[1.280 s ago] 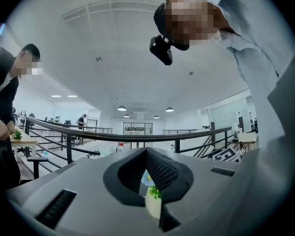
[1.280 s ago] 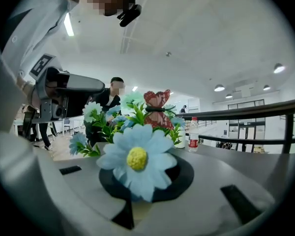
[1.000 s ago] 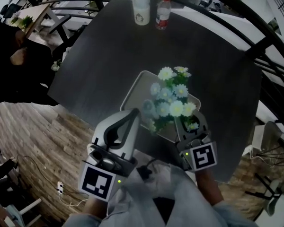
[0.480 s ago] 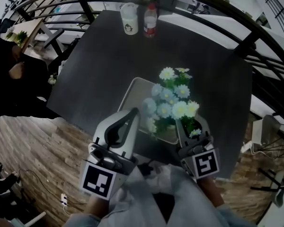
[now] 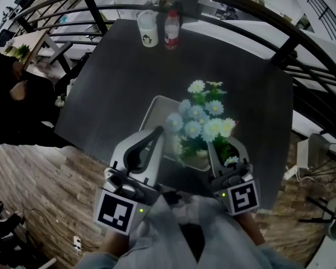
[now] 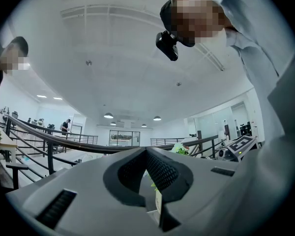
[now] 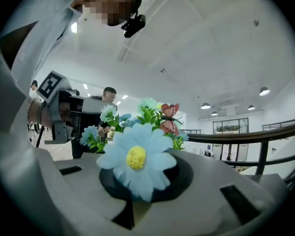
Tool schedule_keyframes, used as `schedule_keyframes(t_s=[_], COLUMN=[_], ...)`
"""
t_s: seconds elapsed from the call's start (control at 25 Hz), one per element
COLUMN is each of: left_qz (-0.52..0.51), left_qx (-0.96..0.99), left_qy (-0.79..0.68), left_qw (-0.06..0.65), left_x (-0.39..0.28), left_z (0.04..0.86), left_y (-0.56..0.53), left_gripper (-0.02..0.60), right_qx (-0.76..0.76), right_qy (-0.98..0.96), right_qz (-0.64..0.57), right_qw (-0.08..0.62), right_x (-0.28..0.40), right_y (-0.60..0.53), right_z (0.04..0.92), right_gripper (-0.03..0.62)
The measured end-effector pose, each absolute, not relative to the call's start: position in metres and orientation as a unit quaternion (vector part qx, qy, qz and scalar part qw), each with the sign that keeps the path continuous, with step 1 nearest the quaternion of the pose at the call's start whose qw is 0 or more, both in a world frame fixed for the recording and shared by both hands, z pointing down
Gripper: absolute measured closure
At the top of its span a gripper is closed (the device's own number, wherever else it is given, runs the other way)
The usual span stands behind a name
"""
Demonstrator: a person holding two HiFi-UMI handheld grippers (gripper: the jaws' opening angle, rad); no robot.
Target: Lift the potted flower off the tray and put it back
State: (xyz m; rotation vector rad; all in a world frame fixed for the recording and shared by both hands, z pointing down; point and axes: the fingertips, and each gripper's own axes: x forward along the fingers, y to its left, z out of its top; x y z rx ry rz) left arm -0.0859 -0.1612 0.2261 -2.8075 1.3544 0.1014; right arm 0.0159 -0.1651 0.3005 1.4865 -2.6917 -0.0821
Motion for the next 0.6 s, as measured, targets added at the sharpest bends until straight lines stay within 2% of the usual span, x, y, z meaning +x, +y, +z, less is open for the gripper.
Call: schedule_keyframes(t_s=[0.6], left_qz=[0.045], left_qx=[-0.903], left_qy=[0.426], left_qw=[0.011], left_x=[-0.086], left_z=[0.223], left_y=[-0.163], left_gripper=[0.580], right_qx=[0.489], right_qy=[-0.870], right_qz=[-0.055], right_qw=[0.023], right_x=[0.019], right_y=[-0.164], right_z=[0.279], right_gripper=[0.560])
